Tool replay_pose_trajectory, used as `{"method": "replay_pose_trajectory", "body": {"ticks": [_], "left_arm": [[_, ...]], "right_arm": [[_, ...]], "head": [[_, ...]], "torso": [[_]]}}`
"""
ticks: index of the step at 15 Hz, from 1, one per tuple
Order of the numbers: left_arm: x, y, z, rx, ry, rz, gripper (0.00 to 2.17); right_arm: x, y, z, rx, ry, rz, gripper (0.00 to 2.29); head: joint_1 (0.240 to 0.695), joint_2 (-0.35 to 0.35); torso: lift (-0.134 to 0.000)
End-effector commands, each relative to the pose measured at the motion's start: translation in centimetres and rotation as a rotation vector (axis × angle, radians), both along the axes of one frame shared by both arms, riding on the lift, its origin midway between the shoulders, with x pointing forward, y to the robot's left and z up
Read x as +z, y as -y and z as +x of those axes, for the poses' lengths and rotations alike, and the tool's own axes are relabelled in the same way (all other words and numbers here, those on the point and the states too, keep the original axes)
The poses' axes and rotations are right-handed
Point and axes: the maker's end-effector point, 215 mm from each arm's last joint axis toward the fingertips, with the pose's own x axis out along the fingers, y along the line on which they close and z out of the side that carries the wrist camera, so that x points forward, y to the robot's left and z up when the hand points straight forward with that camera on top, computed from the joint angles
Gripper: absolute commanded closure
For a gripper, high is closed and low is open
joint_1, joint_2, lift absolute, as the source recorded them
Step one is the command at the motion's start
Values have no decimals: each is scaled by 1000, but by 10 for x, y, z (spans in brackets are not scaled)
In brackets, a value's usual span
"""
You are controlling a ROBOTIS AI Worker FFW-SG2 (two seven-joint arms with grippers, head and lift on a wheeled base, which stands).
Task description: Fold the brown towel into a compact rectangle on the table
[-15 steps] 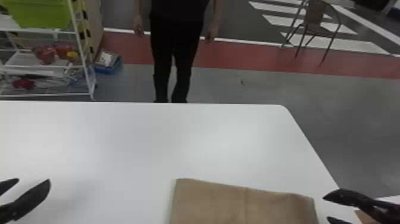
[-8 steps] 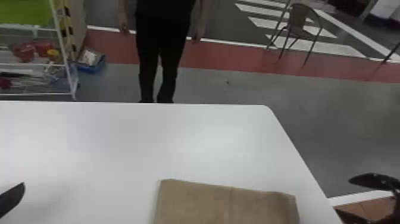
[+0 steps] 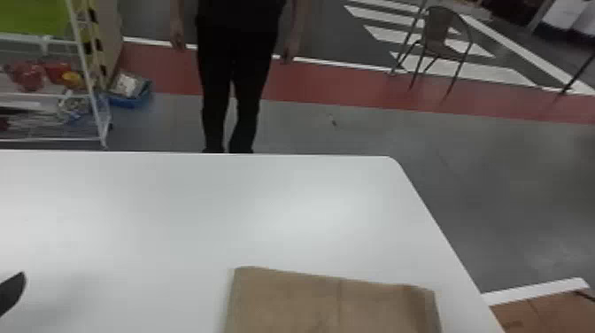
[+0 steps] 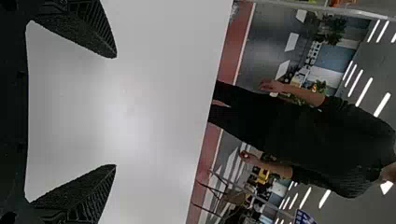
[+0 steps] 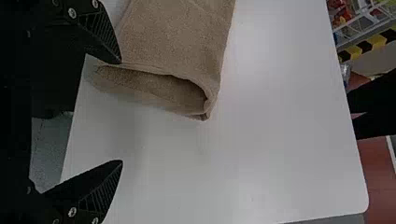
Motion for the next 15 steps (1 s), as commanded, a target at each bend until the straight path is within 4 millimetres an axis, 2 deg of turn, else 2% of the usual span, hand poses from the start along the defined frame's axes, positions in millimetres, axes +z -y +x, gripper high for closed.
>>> {"method": "replay_pose_trajectory", "body": {"ticks": [1, 4, 6, 8, 10, 13, 15], "left_arm": [[-1, 0, 3, 1, 3, 0, 36], [-1, -1, 7, 0, 9, 5, 36], [0, -5, 8, 6, 11, 8, 36], [1, -6, 9, 7, 14, 8, 36], [0, -6, 9, 9, 13, 8, 36], [0, -9, 9, 11, 18, 10, 36], [-1, -9, 7, 9, 15, 9, 36]], "right_arm": [[-13, -15, 9, -13, -2, 40, 144], [-29, -22, 28, -37, 4, 62, 144], [-40, -31, 28, -18, -27, 54, 144], [-43, -40, 32, -18, -38, 71, 157], [-43, -38, 33, -17, -41, 60, 191], [-48, -40, 33, -5, -52, 49, 286], [-50, -44, 34, 8, -49, 48, 491]], "head": [[695, -292], [695, -264], [695, -242], [695, -225], [695, -202], [695, -196], [695, -191]], "torso": [[-123], [-123], [-123], [-123], [-123], [-123], [-123]]}}
